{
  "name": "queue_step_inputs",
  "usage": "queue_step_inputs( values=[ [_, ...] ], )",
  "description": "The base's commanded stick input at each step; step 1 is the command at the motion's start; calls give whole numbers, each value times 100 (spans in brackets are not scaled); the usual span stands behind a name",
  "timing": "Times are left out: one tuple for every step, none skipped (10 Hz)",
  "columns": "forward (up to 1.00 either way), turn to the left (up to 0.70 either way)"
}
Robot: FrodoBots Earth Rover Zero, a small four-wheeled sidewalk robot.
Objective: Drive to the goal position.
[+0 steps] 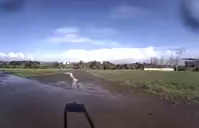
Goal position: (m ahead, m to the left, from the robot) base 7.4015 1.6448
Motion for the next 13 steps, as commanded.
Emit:
queue_step_inputs(
  values=[
    [70, 21],
    [70, 32],
    [70, 30],
    [70, 23],
    [70, 0],
    [70, 0],
    [70, 0],
    [70, 0],
    [70, 0],
    [70, 0],
    [70, 0],
    [70, 0],
    [70, 0]
  ],
)
